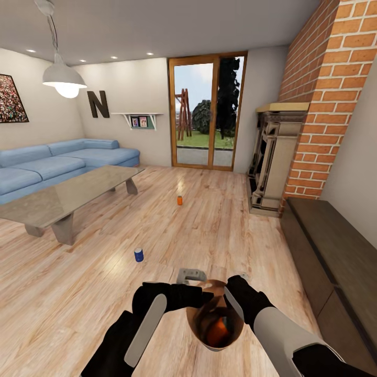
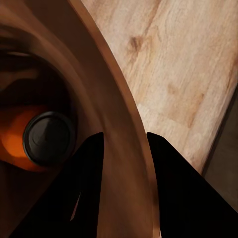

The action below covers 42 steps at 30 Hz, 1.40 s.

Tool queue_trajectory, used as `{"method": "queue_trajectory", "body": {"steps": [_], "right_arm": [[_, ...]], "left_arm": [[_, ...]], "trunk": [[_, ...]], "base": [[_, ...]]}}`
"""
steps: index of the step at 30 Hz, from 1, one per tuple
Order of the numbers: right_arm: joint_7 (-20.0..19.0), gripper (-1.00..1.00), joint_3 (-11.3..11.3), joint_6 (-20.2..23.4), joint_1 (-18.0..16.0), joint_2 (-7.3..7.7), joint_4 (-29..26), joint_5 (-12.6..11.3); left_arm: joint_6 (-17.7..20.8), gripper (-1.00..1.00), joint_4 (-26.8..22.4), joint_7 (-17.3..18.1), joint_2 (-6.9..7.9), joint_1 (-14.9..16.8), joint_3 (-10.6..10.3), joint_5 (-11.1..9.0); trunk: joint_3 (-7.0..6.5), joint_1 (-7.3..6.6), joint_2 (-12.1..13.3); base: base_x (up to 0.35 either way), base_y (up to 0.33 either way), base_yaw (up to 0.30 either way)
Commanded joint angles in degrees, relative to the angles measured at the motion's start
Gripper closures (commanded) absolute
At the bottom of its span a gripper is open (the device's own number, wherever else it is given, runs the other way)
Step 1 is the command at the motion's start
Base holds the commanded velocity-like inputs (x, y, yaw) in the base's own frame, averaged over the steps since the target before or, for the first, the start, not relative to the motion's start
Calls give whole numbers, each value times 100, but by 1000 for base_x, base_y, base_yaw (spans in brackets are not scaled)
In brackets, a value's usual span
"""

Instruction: Put the three can of soda from the living room inside the tash can in the kitchen.

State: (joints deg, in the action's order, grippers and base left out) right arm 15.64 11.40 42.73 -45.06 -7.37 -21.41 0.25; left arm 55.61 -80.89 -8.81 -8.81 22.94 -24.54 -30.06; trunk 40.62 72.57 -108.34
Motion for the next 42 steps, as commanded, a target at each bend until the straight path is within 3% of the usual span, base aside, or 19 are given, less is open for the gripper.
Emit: {"method": "queue_trajectory", "body": {"steps": [1,6,18,21,25,32,39,42], "right_arm": [[-26,100,-6,-7,-2,-1,-3,-16],[-27,100,-6,-6,-2,8,-6,-16],[-27,100,-6,-2,-2,23,-10,-16],[-29,100,-6,-2,-2,24,-10,-16],[-33,100,-6,-2,-2,25,-9,-16],[-34,100,-6,-2,-2,30,-11,-16],[-35,100,-6,-2,-2,29,-10,-16],[-35,100,-6,-2,-2,31,-11,-16]], "left_arm": [[17,-100,-18,-3,1,0,4,-2],[37,-100,-45,-6,11,0,18,-6],[42,-100,-47,-69,269,3,86,-1],[40,-100,-38,-137,353,2,208,4],[51,-100,-26,-268,470,7,573,17],[39,-100,-19,-310,777,8,810,25],[30,-100,11,-358,886,8,1066,31],[3,-100,124,-551,899,8,1118,29]], "trunk": [[-1,0,0],[-1,0,0],[-1,0,0],[-1,0,0],[-1,0,0],[-1,0,0],[-1,0,0],[-1,0,0]], "base": [[0,0,0],[0,0,0],[0,0,0],[0,0,0],[0,0,0],[0,0,0],[0,0,0],[0,0,0]]}}
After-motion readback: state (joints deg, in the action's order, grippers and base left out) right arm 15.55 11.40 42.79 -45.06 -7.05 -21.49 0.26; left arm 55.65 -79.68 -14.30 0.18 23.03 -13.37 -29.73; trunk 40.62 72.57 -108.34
